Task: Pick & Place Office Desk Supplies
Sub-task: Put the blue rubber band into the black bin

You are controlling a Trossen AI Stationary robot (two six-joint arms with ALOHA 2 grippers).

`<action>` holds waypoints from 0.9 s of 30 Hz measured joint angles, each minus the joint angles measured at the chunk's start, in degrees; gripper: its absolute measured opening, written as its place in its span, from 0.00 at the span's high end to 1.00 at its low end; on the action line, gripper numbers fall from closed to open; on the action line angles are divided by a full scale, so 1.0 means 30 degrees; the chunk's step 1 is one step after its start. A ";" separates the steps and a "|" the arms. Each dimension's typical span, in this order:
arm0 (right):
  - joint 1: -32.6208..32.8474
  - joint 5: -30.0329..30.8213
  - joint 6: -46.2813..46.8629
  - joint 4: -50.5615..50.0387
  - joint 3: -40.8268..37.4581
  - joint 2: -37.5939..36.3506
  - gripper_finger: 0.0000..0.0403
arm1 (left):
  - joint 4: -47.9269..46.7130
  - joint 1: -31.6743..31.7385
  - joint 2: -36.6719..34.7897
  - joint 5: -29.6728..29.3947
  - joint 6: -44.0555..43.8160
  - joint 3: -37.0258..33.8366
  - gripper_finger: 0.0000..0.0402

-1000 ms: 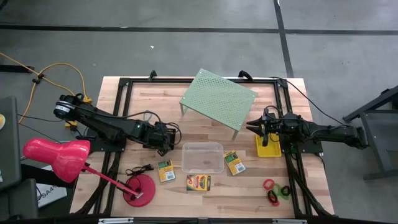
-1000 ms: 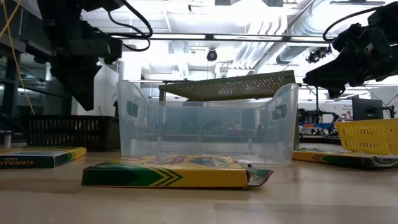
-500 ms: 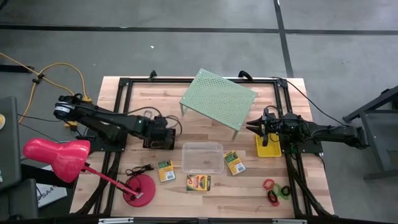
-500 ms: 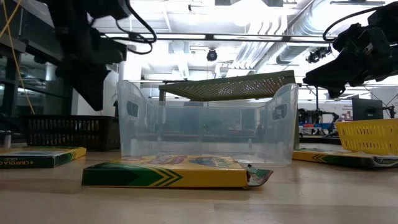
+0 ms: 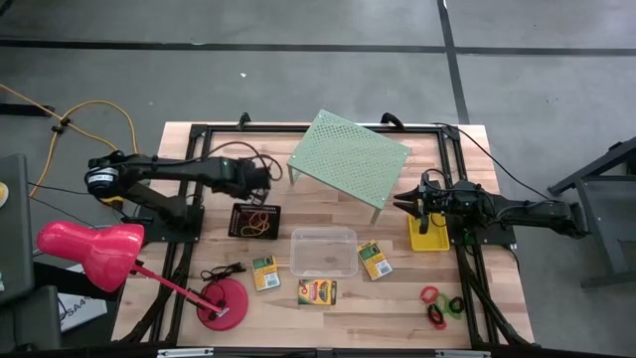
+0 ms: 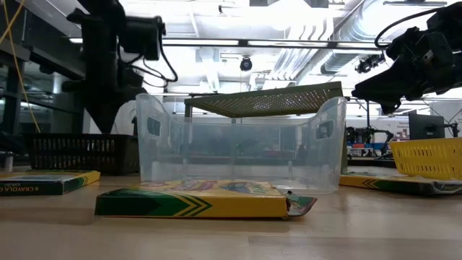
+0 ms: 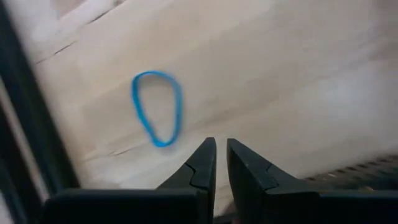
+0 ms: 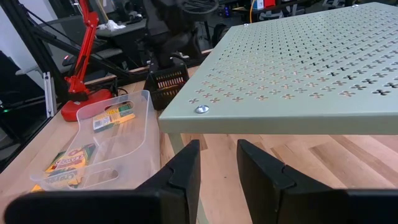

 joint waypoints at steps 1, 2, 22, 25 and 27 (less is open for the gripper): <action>-0.0007 0.0000 0.0007 0.0000 0.0000 0.0000 0.77 | -0.0160 0.0395 0.0000 0.0127 0.0166 -0.0005 0.92; -0.0007 0.0000 0.0005 0.0003 0.0000 -0.0006 0.77 | -0.0241 0.0779 0.0000 0.0212 0.0503 -0.0007 0.92; -0.0005 0.0000 0.0005 0.0002 0.0000 -0.0006 0.77 | 0.0726 0.7349 0.0000 0.2195 0.6738 -0.0637 0.92; -0.0007 -0.0002 0.0005 0.0002 0.0000 0.0000 0.77 | 0.1641 0.8509 0.0000 0.3033 0.7535 -0.1234 0.92; -0.0006 -0.0003 0.0007 0.0001 0.0000 0.0000 0.77 | 0.2306 0.9318 0.0000 0.3743 0.8118 -0.1682 0.92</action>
